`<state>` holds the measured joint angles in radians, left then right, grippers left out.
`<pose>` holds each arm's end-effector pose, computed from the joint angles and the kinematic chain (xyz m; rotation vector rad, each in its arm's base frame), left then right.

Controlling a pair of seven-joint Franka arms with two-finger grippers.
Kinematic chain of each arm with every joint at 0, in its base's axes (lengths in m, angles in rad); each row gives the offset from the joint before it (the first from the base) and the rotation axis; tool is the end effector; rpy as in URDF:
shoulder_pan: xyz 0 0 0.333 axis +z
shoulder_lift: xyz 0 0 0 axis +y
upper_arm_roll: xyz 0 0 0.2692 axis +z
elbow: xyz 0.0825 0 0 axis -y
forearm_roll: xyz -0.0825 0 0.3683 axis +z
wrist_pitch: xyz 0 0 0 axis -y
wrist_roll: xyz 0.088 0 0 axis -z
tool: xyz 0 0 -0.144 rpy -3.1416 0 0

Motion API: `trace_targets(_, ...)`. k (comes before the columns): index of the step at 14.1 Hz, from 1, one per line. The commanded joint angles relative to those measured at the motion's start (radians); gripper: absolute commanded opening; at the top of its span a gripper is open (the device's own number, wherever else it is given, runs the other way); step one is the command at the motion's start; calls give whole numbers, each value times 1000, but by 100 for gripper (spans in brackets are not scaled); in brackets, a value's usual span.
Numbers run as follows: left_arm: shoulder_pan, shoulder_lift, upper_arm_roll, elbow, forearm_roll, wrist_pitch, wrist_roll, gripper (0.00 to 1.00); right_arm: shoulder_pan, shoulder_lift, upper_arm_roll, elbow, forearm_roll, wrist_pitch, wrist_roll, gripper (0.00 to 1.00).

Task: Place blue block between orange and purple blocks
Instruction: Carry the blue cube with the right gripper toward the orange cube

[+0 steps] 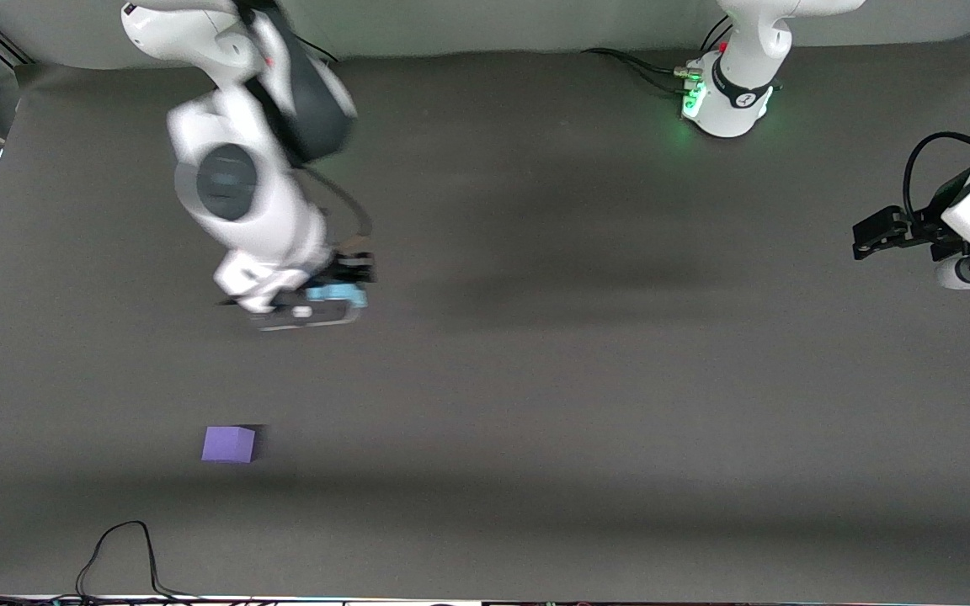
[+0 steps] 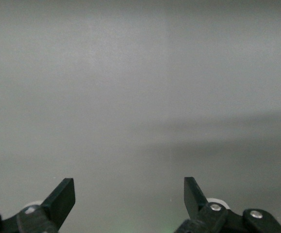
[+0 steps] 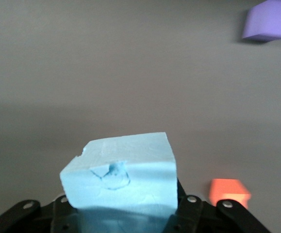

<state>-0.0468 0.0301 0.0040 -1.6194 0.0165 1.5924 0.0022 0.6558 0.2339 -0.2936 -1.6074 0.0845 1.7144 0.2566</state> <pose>0.5435 -0.0209 0.5041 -3.1218 0.0715 0.0886 0.5425 0.2275 0.4081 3.1122 0.1436 -0.1804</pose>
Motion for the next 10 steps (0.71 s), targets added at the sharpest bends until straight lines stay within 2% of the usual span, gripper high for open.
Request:
trace_targets(1, -7, 7, 1, 12, 0, 8, -21, 100, -1, -45, -138, -19, 26, -44, -199, 49)
trace_targets(3, -7, 7, -1, 12, 2, 9, -21, 100, -1, -45, -235, -25, 29, -55, -287, 50)
trace_targets(6, -7, 5, -2, 12, 2, 11, -21, 100, -2, -30, -335, -32, 26, -64, -411, 50)
trace_targets(7, -8, 5, -2, 12, 2, 12, -21, 100, -2, -21, -358, -57, 30, -55, -443, 50)
trace_targets(10, -7, 5, -2, 12, 2, 18, -21, 100, -1, -47, -366, -199, 31, 40, -448, 51)
